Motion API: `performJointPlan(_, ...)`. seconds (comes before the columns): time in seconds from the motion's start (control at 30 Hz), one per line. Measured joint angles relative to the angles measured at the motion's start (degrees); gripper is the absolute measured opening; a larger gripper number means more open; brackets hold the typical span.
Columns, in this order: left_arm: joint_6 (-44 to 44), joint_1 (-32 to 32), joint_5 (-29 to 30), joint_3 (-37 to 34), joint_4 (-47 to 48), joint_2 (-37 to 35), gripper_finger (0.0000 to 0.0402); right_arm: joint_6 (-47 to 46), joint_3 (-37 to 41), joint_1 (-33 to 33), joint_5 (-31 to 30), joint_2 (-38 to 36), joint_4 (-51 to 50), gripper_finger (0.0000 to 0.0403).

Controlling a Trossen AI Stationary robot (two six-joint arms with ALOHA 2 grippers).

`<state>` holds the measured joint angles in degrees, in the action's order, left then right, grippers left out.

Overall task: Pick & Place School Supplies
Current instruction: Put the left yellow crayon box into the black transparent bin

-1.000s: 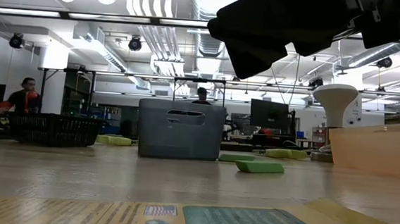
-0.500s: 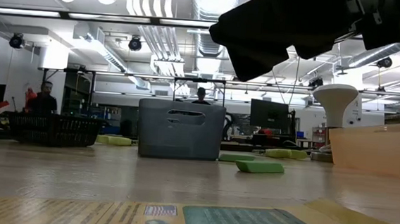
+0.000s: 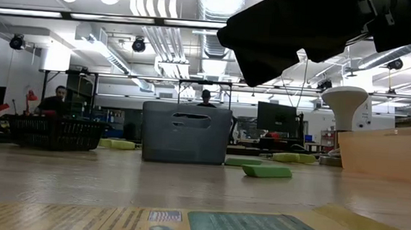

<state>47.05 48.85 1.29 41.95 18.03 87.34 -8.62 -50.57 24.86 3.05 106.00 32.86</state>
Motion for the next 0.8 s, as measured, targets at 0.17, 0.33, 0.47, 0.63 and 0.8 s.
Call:
performJointPlan(0.17,-0.61,-0.49,4.59,-0.09,-3.75,0.36,0.0116,0.0,0.0,0.0,0.0,0.0,-0.01,0.0057)
performJointPlan(0.33,-2.69,-1.15,9.01,-0.31,-7.05,0.55,0.0116,0.0,0.0,0.0,0.0,0.0,-0.02,0.0057)
performJointPlan(0.47,-2.83,-1.98,9.78,-0.87,-7.17,0.55,0.0116,0.02,0.0,0.0,-0.02,0.0,-0.02,0.0057)
performJointPlan(0.63,-1.99,-2.49,9.8,-1.42,-7.98,1.18,0.0116,0.02,0.0,0.0,-0.01,0.0,-0.02,0.0057)
performJointPlan(0.8,-3.75,-2.74,10.94,-1.41,-9.6,2.48,0.0116,0.02,0.0,0.0,0.0,0.0,-0.02,0.0057)
